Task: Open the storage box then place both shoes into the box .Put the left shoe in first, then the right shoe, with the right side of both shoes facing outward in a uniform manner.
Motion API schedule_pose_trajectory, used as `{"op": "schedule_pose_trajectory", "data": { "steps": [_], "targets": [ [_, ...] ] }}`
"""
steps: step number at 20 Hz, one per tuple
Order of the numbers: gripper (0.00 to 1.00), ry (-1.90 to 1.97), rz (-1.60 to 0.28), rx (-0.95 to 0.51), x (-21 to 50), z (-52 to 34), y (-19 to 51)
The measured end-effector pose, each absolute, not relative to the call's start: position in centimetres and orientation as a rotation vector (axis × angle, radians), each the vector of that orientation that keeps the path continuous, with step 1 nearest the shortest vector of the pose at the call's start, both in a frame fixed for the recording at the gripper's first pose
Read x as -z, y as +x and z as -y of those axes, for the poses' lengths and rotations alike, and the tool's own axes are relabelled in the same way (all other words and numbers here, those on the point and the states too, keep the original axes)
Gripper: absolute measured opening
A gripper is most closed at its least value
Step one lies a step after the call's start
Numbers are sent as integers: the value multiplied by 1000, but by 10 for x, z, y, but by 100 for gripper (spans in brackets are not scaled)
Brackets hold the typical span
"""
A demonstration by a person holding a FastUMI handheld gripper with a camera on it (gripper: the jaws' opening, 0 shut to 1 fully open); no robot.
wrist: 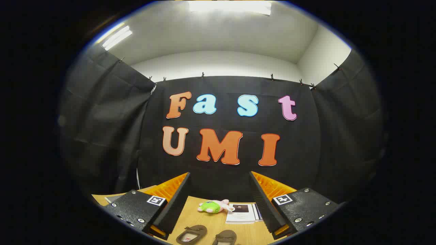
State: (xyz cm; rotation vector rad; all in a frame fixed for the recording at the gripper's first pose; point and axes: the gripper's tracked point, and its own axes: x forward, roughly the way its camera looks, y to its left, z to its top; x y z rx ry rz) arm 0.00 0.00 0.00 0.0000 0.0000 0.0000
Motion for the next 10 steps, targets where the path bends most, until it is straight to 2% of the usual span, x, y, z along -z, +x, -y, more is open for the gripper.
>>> {"op": "schedule_pose_trajectory", "data": {
  "steps": [10],
  "targets": [
    [99, 27, -5, -19, 0, -5, -4]
  ]
}}
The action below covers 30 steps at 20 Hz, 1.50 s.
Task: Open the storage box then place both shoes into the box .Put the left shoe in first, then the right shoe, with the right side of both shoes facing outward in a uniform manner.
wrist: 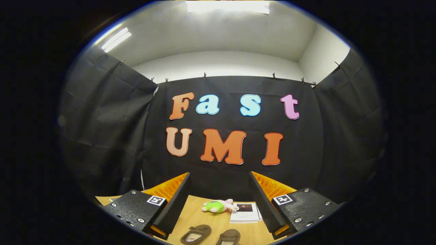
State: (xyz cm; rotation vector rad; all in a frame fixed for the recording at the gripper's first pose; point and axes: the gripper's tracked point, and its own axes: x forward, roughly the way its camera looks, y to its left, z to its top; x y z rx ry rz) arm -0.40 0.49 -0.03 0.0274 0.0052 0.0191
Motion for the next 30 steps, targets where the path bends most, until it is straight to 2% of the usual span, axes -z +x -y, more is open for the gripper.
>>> {"op": "schedule_pose_trajectory", "data": {
  "steps": [7, 15, 24, 30],
  "targets": [
    [99, 54, -63, -22, 18, -5, -3],
    [99, 160, -152, -156, 47, -37, 4],
    [98, 447, -407, -386, 117, -101, 19],
    [97, 570, -582, -486, 177, -140, 26]
  ]
}}
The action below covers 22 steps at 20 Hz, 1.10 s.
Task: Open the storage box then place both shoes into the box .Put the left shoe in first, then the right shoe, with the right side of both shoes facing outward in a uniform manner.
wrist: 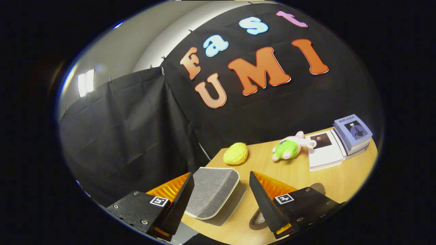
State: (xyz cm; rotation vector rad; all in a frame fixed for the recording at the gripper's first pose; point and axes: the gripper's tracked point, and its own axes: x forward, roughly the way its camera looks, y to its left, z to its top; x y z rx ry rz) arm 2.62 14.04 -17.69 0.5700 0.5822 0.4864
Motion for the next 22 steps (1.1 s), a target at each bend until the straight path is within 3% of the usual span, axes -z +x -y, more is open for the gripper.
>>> {"op": "schedule_pose_trajectory", "data": {
  "steps": [14, 22],
  "targets": [
    [96, 814, -892, -633, 277, -219, 30],
    [96, 859, -920, -681, 323, -255, 39]
  ]
}}
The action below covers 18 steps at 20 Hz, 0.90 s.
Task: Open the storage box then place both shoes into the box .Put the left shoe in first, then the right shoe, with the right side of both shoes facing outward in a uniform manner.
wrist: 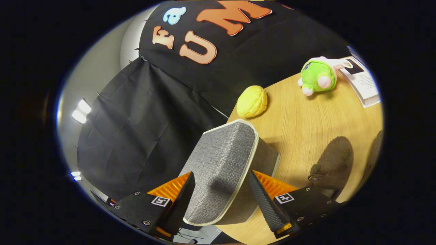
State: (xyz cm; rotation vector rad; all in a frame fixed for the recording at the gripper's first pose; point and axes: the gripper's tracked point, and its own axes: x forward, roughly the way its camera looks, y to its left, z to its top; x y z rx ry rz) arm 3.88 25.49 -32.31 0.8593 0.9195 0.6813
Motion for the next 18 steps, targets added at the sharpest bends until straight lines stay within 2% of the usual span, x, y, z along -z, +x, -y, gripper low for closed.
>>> {"op": "schedule_pose_trajectory", "data": {
  "steps": [9, 13, 14, 17, 18],
  "targets": [
    [96, 1086, -998, -732, 355, -282, 24],
    [95, 1171, -990, -703, 353, -278, 29],
    [94, 1170, -976, -697, 349, -276, 33],
    [73, 1130, -920, -667, 339, -270, 44],
    [71, 1113, -914, -663, 337, -266, 44]
  ]
}}
